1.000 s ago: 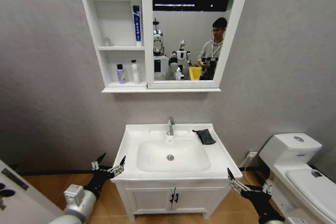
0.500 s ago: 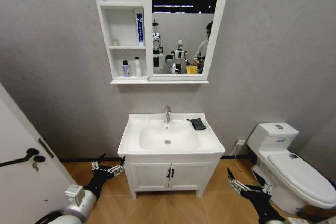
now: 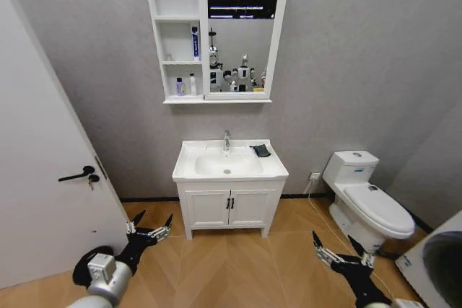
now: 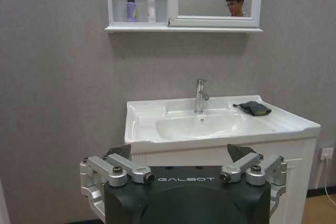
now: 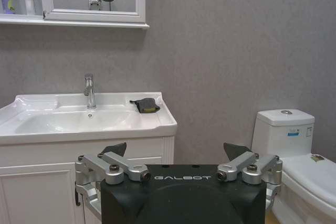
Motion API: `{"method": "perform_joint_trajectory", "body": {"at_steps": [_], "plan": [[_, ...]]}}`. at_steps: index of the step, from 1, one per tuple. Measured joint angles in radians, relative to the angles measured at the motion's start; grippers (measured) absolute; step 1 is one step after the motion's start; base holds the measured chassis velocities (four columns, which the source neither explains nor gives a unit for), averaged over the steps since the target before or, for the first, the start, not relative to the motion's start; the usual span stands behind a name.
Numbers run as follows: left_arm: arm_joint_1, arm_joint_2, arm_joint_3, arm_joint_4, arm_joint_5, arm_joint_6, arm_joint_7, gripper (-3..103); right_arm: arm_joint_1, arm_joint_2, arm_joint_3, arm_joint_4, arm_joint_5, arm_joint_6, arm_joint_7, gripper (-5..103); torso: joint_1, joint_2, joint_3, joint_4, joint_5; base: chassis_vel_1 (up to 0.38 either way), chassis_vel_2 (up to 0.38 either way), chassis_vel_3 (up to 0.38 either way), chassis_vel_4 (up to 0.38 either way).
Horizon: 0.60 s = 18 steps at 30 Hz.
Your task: Move facial cleanser and shampoo from washbasin to cabinet, then wipe washbasin with towel.
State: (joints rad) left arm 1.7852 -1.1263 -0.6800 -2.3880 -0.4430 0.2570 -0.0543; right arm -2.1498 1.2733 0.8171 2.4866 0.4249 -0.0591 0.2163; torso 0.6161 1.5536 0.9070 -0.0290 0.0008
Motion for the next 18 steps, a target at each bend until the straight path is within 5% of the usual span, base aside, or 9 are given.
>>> {"method": "perform_joint_trajectory", "body": {"at_steps": [1,2,7,8,9,12,13,18], "plan": [[0.000,0.000,-0.001,0.000,0.000,0.000,-0.001,100,0.000,0.000,0.000,0.000,0.000,0.000,0.000,100,0.000,0.000,0.000,0.0000,0.0010,0.406,-0.358,-0.349,0.326],[0.000,0.000,0.000,0.000,0.000,0.000,0.000,100,0.000,0.000,0.000,0.000,0.000,0.000,0.000,100,-0.001,0.001,-0.001,-0.0001,-0.0028,0.317,-0.358,-0.330,0.374],[0.000,0.000,-0.001,0.000,0.000,0.000,0.000,100,0.000,0.000,0.000,0.000,0.000,0.000,0.000,100,-0.001,0.000,0.000,-0.0001,0.0009,0.357,-0.345,-0.345,0.366],[0.000,0.000,-0.001,0.000,0.000,0.000,0.000,100,0.000,0.000,0.000,0.000,0.000,0.000,0.000,100,-0.001,0.000,0.000,-0.0001,0.0009,0.375,-0.330,-0.318,0.335],[0.000,0.000,0.000,0.000,0.000,0.000,0.000,100,0.000,0.000,0.000,0.000,0.000,0.000,0.000,100,-0.001,0.001,-0.001,-0.0001,-0.0030,0.335,-0.373,-0.353,0.366],[0.000,0.000,0.000,0.000,0.000,0.000,0.000,100,0.000,0.000,0.000,0.000,0.000,0.000,0.000,100,-0.001,0.000,0.000,0.0001,0.0010,0.367,-0.366,-0.345,0.308],[0.000,0.000,0.000,0.000,0.000,0.000,0.000,100,0.000,0.000,0.000,0.000,0.000,0.000,0.000,100,-0.001,0.001,-0.001,0.0003,-0.0026,0.283,-0.265,-0.278,0.280],[0.000,0.000,0.000,0.000,0.000,0.000,0.000,100,0.000,0.000,0.000,0.000,0.000,0.000,0.000,100,-0.002,0.001,-0.001,0.0000,-0.0010,0.197,-0.124,-0.211,0.204]]}}
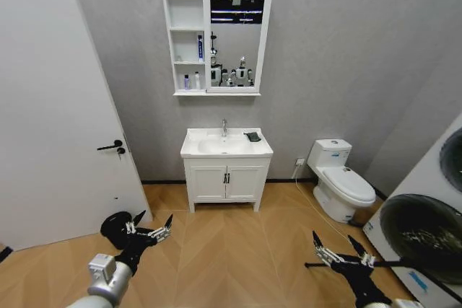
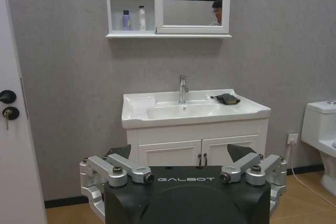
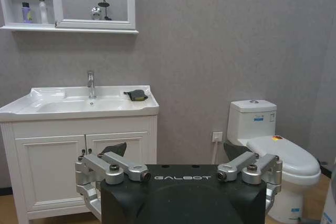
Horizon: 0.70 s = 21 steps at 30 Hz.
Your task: Move facial cleanser and shampoo from washbasin to cabinet, then wipe washbasin with towel.
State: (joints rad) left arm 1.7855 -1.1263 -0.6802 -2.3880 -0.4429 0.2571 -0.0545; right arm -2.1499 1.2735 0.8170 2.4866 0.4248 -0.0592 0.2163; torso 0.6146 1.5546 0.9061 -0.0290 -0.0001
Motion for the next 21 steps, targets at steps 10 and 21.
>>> {"method": "perform_joint_trajectory", "body": {"at_steps": [10,21], "plan": [[0.000,0.000,0.000,0.000,0.000,0.000,0.000,100,0.000,0.000,0.000,0.000,0.000,0.000,0.000,100,0.002,-0.001,0.001,0.0003,0.0004,-0.047,0.008,0.036,0.006],[0.000,0.000,0.000,0.000,0.000,0.000,0.000,100,0.000,0.000,0.000,0.000,0.000,0.000,0.000,100,0.001,-0.001,0.000,0.0001,0.0002,0.063,0.055,0.043,0.045]]}}
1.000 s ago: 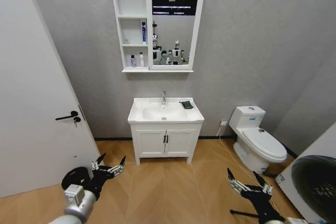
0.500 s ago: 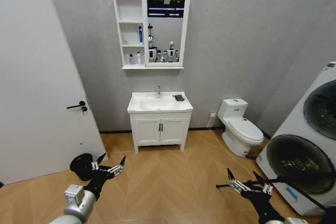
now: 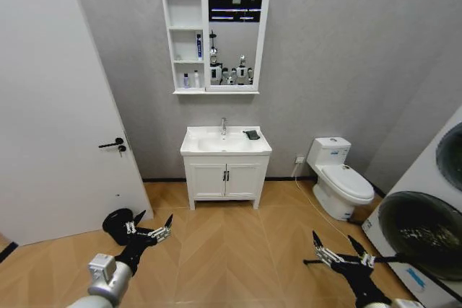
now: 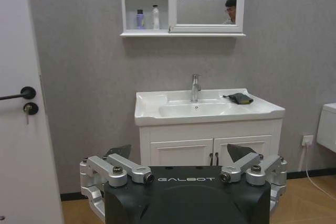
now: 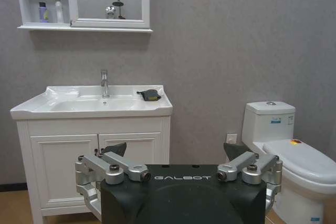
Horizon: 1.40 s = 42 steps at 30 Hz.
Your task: Move facial cleanser and shampoo from washbasin to cabinet, then wipe washbasin with towel.
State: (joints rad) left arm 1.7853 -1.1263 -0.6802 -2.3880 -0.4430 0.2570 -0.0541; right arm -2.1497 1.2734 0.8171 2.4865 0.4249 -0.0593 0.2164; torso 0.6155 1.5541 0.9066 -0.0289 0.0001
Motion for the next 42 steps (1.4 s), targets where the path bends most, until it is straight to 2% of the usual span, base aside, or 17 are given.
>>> {"method": "perform_joint_trajectory", "body": {"at_steps": [18,28,32,42], "plan": [[0.000,0.000,0.000,0.000,0.000,0.000,0.000,100,0.000,0.000,0.000,0.000,0.000,0.000,0.000,100,0.000,0.000,0.000,-0.0002,-0.0002,0.027,0.014,0.026,0.040],[0.000,0.000,0.000,0.000,0.000,0.000,0.000,100,0.000,0.000,0.000,0.000,0.000,0.000,0.000,100,0.000,0.000,0.000,0.0000,-0.0001,0.003,-0.205,-0.050,0.159],[0.000,0.000,0.000,0.000,0.000,0.000,0.000,100,0.000,0.000,0.000,0.000,0.000,0.000,0.000,100,-0.001,0.000,0.000,-0.0006,0.0001,-0.010,-0.186,-0.075,0.045],[0.000,0.000,0.000,0.000,0.000,0.000,0.000,100,0.000,0.000,0.000,0.000,0.000,0.000,0.000,100,0.001,0.000,0.000,0.0000,-0.0004,-0.003,0.029,0.004,-0.045]]}}
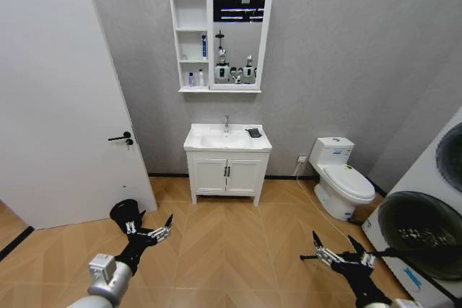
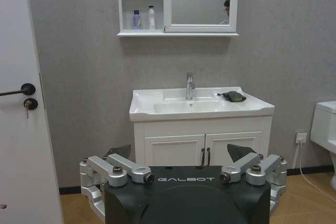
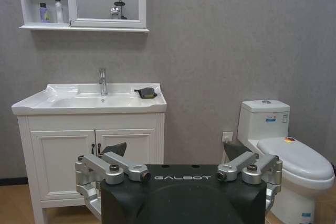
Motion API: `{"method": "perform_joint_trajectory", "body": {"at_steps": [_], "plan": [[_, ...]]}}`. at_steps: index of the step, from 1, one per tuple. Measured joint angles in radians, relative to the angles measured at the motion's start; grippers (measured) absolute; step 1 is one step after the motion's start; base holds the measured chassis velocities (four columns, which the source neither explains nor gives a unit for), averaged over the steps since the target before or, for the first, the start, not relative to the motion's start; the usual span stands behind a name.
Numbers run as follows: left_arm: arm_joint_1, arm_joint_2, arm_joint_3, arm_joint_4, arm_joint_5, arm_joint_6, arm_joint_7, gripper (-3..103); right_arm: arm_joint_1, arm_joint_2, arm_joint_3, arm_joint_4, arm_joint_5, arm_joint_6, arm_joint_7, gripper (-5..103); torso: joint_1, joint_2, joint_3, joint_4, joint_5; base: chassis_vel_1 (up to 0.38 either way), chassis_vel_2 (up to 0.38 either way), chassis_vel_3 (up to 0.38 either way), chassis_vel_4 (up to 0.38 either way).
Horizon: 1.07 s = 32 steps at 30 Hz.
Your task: Move facial cleanser and shampoo from washbasin to cabinet, then wipe washbasin with towel.
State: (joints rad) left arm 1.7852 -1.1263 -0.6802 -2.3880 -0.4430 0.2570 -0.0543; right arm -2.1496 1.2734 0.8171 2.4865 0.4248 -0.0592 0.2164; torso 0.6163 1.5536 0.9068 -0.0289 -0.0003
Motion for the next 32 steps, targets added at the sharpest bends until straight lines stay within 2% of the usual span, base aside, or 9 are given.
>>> {"method": "perform_joint_trajectory", "body": {"at_steps": [16,21,32], "plan": [[0.000,0.000,0.000,0.000,0.000,0.000,0.000,100,0.000,0.000,0.000,0.000,0.000,0.000,0.000,100,-0.001,0.000,0.000,-0.0005,0.0003,-0.028,-0.034,-0.028,-0.032],[0.000,0.000,0.000,0.000,0.000,0.000,0.000,100,0.000,0.000,0.000,0.000,0.000,0.000,0.000,100,-0.001,0.000,0.000,0.0001,0.0003,-0.010,-0.004,-0.008,-0.015],[0.000,0.000,0.000,0.000,0.000,0.000,0.000,100,0.000,0.000,0.000,0.000,0.000,0.000,0.000,100,-0.001,0.000,0.000,-0.0001,0.0003,0.000,0.000,0.000,0.000]]}}
